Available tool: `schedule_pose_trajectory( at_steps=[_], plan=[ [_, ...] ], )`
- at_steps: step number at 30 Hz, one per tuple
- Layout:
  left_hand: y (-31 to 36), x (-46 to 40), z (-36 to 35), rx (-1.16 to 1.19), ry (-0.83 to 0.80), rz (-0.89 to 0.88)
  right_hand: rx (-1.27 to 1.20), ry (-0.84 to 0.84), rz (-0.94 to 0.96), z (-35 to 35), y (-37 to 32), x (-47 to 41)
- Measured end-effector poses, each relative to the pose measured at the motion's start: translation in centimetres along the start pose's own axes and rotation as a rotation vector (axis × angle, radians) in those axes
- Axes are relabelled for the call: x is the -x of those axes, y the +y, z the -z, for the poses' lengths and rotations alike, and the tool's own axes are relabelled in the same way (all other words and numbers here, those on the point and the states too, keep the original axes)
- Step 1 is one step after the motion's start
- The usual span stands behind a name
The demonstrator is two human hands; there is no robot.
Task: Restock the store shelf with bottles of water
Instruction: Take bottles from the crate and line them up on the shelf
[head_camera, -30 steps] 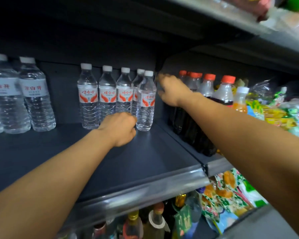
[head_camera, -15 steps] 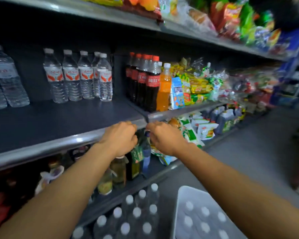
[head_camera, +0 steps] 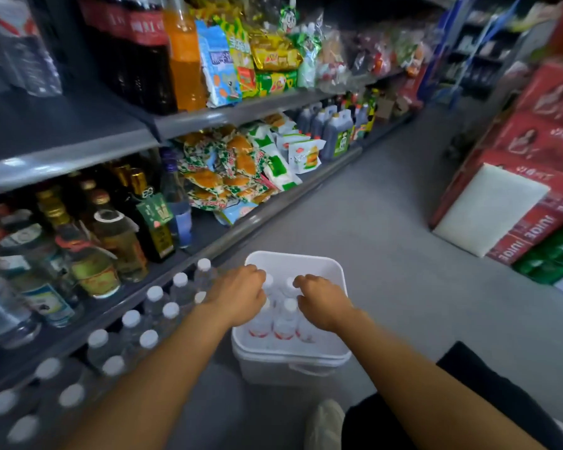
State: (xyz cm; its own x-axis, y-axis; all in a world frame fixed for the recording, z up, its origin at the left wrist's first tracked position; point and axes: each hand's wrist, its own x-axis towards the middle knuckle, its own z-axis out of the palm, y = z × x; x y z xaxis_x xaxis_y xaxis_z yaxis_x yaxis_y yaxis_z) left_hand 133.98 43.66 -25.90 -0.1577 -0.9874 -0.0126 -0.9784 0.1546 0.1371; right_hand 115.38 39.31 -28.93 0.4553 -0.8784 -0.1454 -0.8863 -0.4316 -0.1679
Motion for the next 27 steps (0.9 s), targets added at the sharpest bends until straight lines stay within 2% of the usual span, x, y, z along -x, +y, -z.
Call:
schedule_pose_trajectory(
  at_steps=[6,13,21,27],
  plan=[
    [2.5,-3.3,-4.5,0.041,-0.117,-0.025,-0.002,-0.116,-0.134,-3.8,4.8,-1.6],
    [2.3,-5.2,-8.2,0.050,-0.214,-0.034,0.071,-0.267,-0.186,-7.5,6.2,-3.4],
    [1.7,-5.1,-8.3,0.026,-0.218,-0.039,-0.012,-0.253,-0.192,-7.2,5.9,-3.3],
    [2.1,-3.6,-4.3,0.004,-0.092,-0.050,-0.102,-0.146,-0.120,-0.4,4.8,-1.0]
  ],
)
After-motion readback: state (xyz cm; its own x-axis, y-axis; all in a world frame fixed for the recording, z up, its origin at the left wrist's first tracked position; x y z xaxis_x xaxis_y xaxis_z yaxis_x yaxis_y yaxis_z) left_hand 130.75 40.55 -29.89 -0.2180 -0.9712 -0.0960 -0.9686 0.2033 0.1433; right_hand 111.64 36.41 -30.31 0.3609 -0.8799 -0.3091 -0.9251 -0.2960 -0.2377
